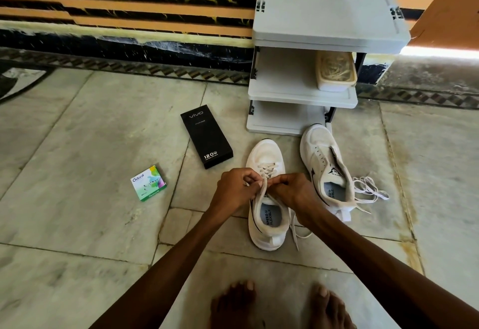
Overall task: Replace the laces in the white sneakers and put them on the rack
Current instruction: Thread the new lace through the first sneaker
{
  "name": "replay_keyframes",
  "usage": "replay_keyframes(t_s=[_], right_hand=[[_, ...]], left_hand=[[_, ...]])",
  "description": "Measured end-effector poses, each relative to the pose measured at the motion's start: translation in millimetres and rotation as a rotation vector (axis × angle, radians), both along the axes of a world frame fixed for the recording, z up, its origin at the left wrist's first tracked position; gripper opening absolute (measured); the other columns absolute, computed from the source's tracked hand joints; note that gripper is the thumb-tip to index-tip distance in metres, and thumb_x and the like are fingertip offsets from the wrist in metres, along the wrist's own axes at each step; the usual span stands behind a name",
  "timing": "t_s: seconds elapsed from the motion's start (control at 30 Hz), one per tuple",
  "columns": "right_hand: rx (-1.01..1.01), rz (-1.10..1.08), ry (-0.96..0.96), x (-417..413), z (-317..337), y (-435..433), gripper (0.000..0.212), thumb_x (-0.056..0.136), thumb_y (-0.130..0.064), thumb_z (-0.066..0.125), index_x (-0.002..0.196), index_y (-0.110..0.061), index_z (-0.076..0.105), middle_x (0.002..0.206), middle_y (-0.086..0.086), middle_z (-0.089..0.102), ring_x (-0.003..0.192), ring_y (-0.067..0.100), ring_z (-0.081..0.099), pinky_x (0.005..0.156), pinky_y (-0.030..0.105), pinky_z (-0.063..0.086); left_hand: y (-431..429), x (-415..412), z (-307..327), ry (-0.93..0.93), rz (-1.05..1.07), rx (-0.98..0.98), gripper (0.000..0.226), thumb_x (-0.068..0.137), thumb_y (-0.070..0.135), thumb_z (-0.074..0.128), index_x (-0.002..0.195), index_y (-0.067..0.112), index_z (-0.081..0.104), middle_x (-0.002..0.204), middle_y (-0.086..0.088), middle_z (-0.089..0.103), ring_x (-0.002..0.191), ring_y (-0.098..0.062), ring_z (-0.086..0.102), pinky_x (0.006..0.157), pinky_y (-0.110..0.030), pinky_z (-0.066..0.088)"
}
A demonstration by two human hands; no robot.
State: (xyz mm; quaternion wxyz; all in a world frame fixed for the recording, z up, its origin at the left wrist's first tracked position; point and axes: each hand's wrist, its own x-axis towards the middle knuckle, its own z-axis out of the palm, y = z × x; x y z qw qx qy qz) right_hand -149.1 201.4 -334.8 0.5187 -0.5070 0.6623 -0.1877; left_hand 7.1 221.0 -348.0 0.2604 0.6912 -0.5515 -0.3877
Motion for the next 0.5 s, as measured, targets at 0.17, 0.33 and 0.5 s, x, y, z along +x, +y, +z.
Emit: replay_keyframes(t_s=[0.17,0.33,0.5], right_hand=[[-0.136,0.021,0.163,6.7,-1.8,5.2,0.006,0.084,-0.023,0.072,0.081,-0.023,0.077,0.068,-0.01,0.068,0.063,-0.001,0.062,0.048,0.007,0.045],[-0.162,-0.103,0.092,7.7,-2.5,8.8,0.006,0.077,-0.025,0.081,0.074,-0.021,0.077,0.068,-0.008,0.072,0.061,0.003,0.066,0.054,0.015,0.053],[-0.144,-0.119,0.158,5.4,-5.5,6.8,0.023,0.07,-0.035,0.085,0.066,-0.022,0.067,0.066,-0.011,0.067,0.063,0.003,0.064,0.058,0.017,0.051]], left_hand=[[-2.5,-0.5,1.6,0.003,-0.018,-0.017,0.004,0.085,0.025,0.074,0.087,0.021,0.075,0.08,0.006,0.069,0.066,-0.013,0.07,0.072,-0.037,0.061],[-0.4,-4.1,5.7,-0.172,-0.081,-0.068,0.011,0.092,0.028,0.064,0.09,0.019,0.069,0.084,0.004,0.068,0.07,-0.009,0.063,0.075,-0.027,0.056],[1.2,-7.2,2.9,-0.215,-0.068,-0.037,0.015,0.096,0.027,0.058,0.096,0.014,0.065,0.095,0.0,0.068,0.082,-0.015,0.065,0.079,-0.031,0.057]])
